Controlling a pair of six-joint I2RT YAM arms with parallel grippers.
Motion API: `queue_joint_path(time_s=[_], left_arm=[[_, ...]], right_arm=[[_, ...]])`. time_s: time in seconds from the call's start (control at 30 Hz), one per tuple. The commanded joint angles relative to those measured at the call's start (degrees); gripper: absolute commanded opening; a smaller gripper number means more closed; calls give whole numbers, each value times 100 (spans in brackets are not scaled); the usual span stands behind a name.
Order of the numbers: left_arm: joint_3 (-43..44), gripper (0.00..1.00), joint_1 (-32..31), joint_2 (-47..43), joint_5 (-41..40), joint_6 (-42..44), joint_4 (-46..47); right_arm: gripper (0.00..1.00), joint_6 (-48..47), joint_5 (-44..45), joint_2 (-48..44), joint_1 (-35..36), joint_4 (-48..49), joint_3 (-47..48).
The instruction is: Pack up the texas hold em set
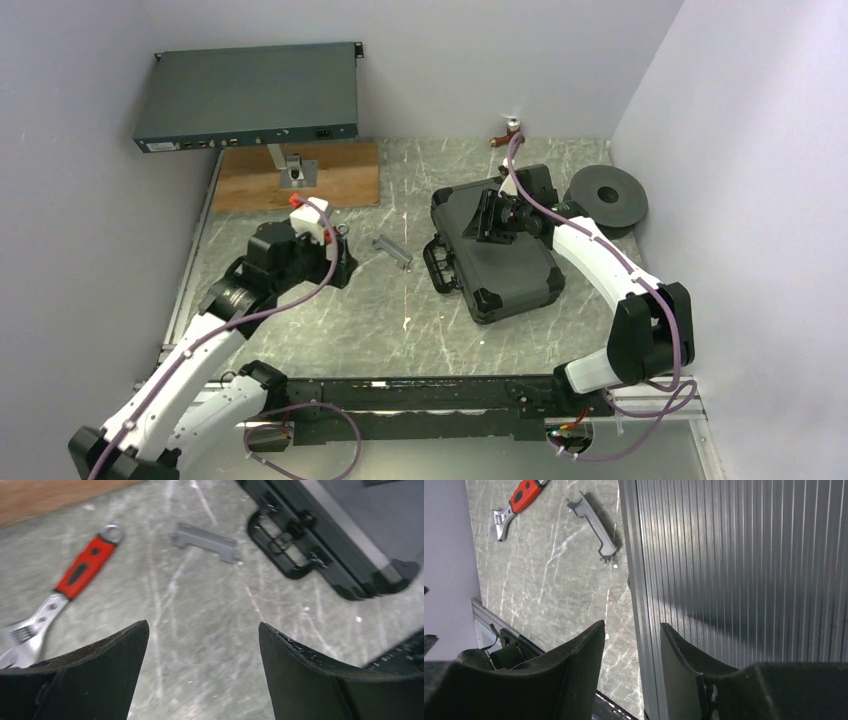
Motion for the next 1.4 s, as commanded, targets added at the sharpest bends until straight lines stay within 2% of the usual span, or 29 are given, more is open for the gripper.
queue_joint_path(time_s=[0.0,0.17,0.27,0.4,0.53,0.87,1.37], left_arm=[[56,84,-36,773,1618,-483,986],[-25,74,-447,1755,1701,-855,1851],[-36,66,-624,2326,1770,-1063,2475],[94,48,-832,3085,1729,-1245,2861],[176,33,-918,3638,1686,-1338,3209],[186,22,-973,4431,1575,-1368,3545],[623,19,-991,5241,1545,-1363,3739]], right_arm=[[48,-89,54,-302,47,357,-79],[46,-31,60,-473,77,584,-331],[41,-13,-90,-515,145,706,-492],[15,32,-99,-516,217,808,-682],[0,-8,-212,-420,266,793,-799],[0,11,24,139,266,626,-1010],[0,-13,734,335,267,541,-1122]])
